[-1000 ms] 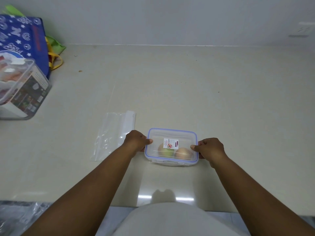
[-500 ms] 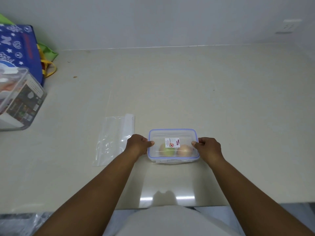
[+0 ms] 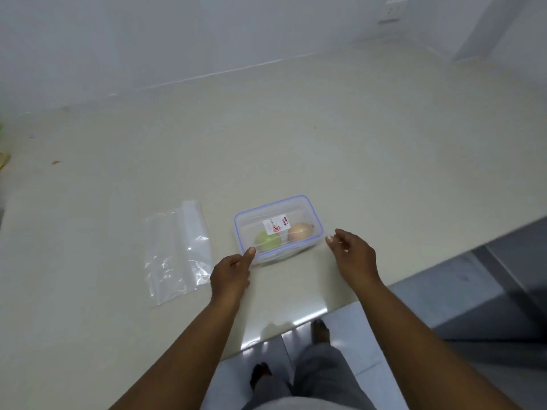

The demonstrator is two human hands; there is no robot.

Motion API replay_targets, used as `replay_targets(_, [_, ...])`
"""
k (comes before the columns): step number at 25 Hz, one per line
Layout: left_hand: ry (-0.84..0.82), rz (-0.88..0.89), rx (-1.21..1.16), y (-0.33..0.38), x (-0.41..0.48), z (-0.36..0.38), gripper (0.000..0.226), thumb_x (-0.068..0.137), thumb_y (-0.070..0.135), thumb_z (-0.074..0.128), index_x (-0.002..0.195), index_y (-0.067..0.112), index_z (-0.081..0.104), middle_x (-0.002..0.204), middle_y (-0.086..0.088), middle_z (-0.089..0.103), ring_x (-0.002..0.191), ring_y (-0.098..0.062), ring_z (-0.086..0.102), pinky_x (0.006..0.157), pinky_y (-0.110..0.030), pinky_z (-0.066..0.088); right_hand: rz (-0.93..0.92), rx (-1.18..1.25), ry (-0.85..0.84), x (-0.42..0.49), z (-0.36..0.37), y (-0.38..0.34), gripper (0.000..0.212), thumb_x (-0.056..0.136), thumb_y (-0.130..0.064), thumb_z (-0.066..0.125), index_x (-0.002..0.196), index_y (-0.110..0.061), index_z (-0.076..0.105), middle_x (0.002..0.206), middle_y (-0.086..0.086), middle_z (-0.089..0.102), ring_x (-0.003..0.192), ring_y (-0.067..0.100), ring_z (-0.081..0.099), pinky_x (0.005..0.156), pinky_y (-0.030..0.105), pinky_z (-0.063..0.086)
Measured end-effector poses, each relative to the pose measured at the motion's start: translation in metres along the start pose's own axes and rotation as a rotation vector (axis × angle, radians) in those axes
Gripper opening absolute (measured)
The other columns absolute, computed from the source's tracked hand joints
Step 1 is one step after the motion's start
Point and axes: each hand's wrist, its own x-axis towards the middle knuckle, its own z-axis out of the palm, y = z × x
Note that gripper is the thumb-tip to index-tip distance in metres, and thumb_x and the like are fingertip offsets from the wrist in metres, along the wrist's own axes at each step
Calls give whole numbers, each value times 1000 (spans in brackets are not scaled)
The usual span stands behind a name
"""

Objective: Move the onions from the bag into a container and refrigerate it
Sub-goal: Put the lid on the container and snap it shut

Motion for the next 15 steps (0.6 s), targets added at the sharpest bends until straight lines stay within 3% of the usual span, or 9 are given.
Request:
replay_targets(3, [-98,38,14,-28,-52,25,34,74,58,67,77,25,71,69,2,73,64,-16,70,62,-27,53,44,48,19,-59,-26,51,38,88,-30,68,122,-13,65,113,0,69,99,10,62,87,18,42])
replay_targets(6, [-403,144,195,-45,-92,67,29,76,51,69,88,25,72,81,5,73,79,-13,68,74,-25,51,107,-15,25,-114,-61,107,38,90,-30,65,125,-18,62,118,-4,66,104,6,59,83,13,43])
replay_targets(9, [-624,241,351,-38,-116,119,35,76,47,72,104,25,69,85,15,68,81,5,61,68,-8,41,124,-122,119,-153,-111,149,41,91,-28,64,129,-16,59,126,0,63,115,15,57,96,30,48])
replay_targets(12, [-796,371,446,-20,-154,188,43,76,42,75,112,20,65,81,14,66,76,6,60,62,-1,41,150,-266,378,-186,-191,179,43,90,-24,66,129,-8,59,126,11,62,120,30,54,102,36,44])
replay_targets(15, [-972,494,548,-6,-209,260,53,77,44,74,117,11,62,88,2,66,91,-14,66,71,-10,42,109,-481,706,-217,-280,195,43,86,-18,69,124,0,61,116,22,64,111,43,56,97,47,47])
